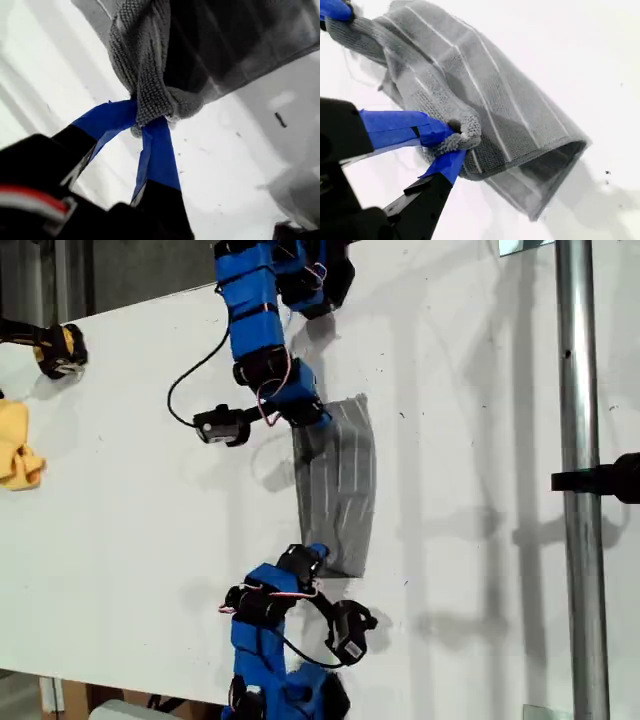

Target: Grasp corners of a towel and fold twice.

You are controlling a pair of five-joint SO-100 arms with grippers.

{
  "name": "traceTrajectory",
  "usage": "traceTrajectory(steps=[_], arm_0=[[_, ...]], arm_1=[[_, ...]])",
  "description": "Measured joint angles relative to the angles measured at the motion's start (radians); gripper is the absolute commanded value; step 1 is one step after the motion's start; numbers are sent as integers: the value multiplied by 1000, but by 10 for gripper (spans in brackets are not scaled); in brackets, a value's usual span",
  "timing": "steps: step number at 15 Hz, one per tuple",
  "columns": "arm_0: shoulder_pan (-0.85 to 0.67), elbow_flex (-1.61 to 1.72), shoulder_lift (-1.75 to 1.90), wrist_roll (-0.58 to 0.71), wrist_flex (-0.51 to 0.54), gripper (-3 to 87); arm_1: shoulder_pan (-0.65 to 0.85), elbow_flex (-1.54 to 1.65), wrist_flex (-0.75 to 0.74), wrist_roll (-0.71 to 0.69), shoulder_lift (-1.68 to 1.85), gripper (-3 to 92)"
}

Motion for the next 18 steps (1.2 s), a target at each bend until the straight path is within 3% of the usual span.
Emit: traceTrajectory(steps=[3, 5, 8, 12, 15, 18], arm_0=[[-163, 209, 133, 86, -89, -11], [-192, 337, 218, 89, -121, -11], [-114, 574, 325, -15, -262, -11], [87, 850, 365, -221, -566, -11], [118, 982, 365, -304, -733, -11], [86, 1054, 367, -301, -765, -10]], arm_1=[[190, 21, -11, -176, 48, -1], [245, 51, -11, -209, 83, -1], [115, 149, -61, -120, 123, -1], [-83, 273, -190, 44, 123, -1], [-98, 345, -261, 69, 118, -1], [-40, 383, -262, 58, 118, -1]])
